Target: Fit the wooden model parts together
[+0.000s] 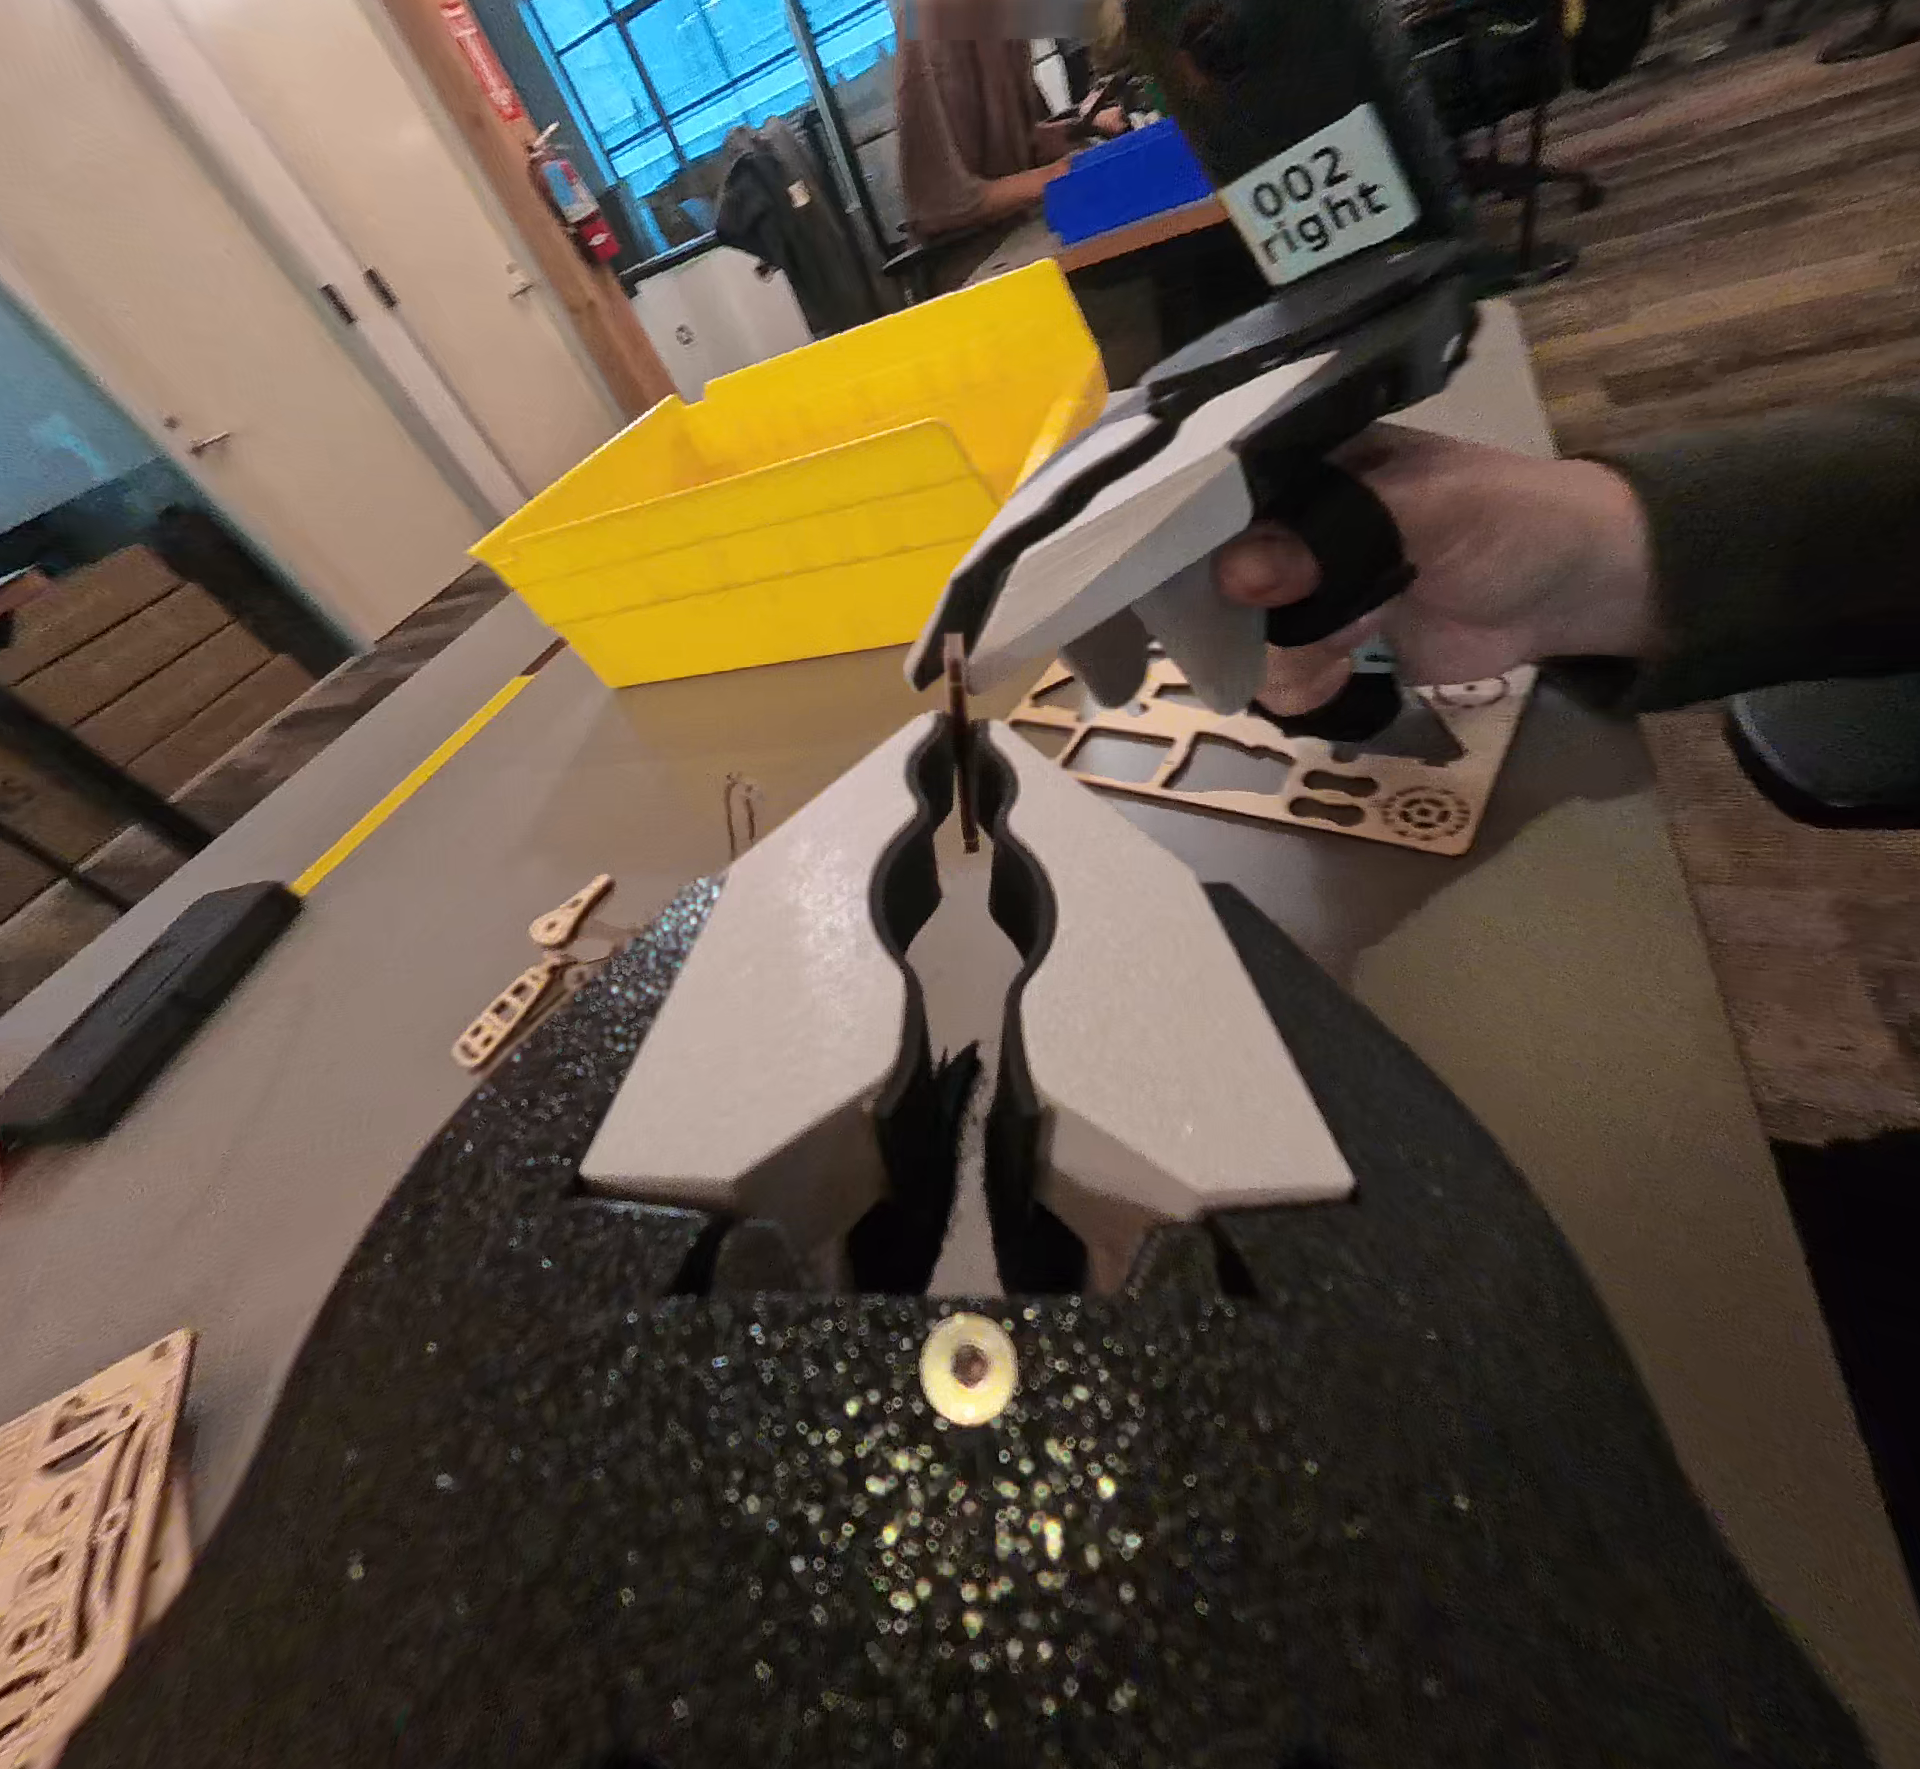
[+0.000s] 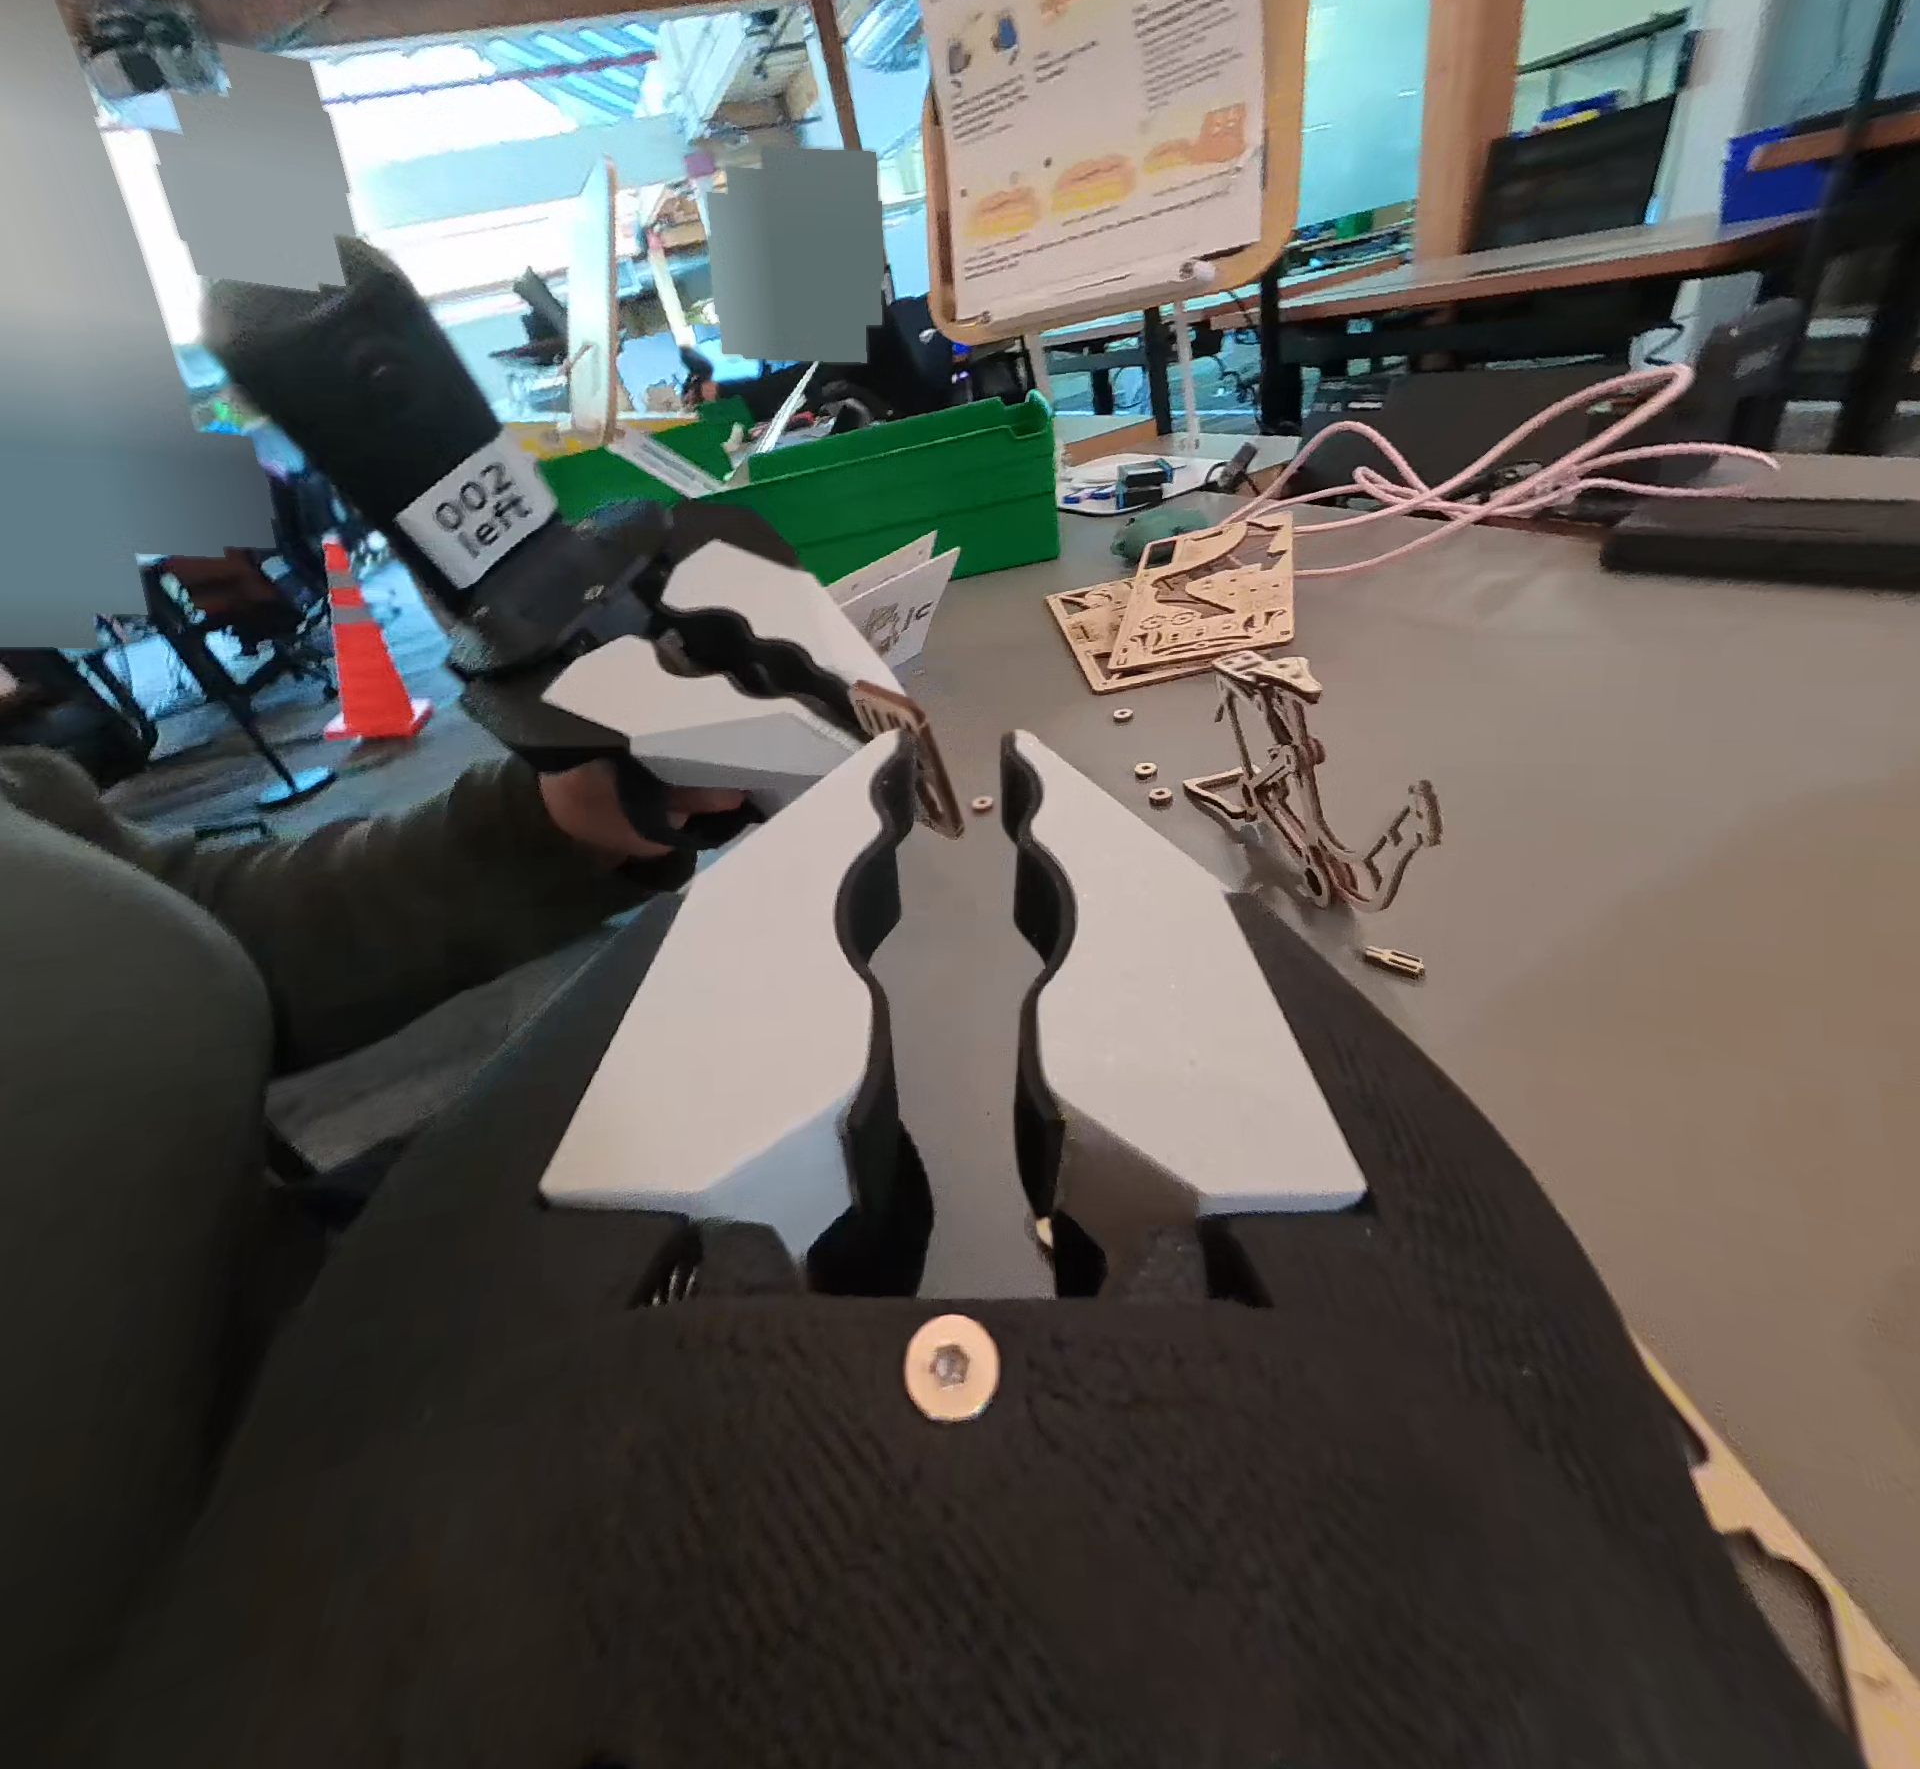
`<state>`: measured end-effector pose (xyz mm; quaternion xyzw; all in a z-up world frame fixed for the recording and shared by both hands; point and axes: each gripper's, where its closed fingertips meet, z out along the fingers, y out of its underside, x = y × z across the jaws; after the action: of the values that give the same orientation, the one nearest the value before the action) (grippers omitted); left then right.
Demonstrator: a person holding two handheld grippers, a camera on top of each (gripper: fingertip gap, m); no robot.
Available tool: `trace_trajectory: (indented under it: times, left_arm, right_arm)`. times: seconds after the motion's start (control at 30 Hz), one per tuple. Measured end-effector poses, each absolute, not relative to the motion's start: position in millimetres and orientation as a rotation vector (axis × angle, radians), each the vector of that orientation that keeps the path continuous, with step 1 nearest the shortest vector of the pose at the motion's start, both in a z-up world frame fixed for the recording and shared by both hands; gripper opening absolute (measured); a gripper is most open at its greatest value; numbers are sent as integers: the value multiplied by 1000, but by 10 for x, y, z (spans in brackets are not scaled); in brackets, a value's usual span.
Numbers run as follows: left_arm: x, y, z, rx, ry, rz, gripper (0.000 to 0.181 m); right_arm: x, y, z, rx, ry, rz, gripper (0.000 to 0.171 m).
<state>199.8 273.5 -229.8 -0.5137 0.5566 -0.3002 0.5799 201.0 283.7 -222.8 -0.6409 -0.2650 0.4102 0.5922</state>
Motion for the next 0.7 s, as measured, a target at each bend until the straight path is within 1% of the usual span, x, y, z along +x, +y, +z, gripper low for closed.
trace_trajectory:
  times: [0.03, 0.13, 0.23, 0.37, 0.57, 0.63, 0.7]
  left_arm:
    - [1994, 2699, -2303, -1197, 1311, -741, 1]
    - [1983, 2606, -2275, -1185, 1321, -862, 1]
    - [1963, 2582, -2279, -1205, 1312, -950, 1]
    - [1965, 2632, -2289, -1215, 1296, -867, 1]
    - [1985, 2750, -2292, -1179, 1296, -607, 2]
    - [1940, 2805, -2319, -1131, 1339, -489, 1]
    - [1899, 2817, -2314, -1058, 1372, -366, 1]
  right_arm:
    - [1995, 2805, -2227, -1479, -656, 945, 14]
    - [1930, 2681, -2181, -1424, -775, 928, 2]
    - [1900, 2661, -2190, -1447, -816, 926, 1]
    - [1905, 2732, -2210, -1499, -793, 756, 1]
    - [1943, 2843, -2208, -1511, -711, 467, 0]
    - [1910, 2865, -2243, -1525, -698, 563, 1]
    - [1896, 2821, -2232, -1529, -693, 792, 4]
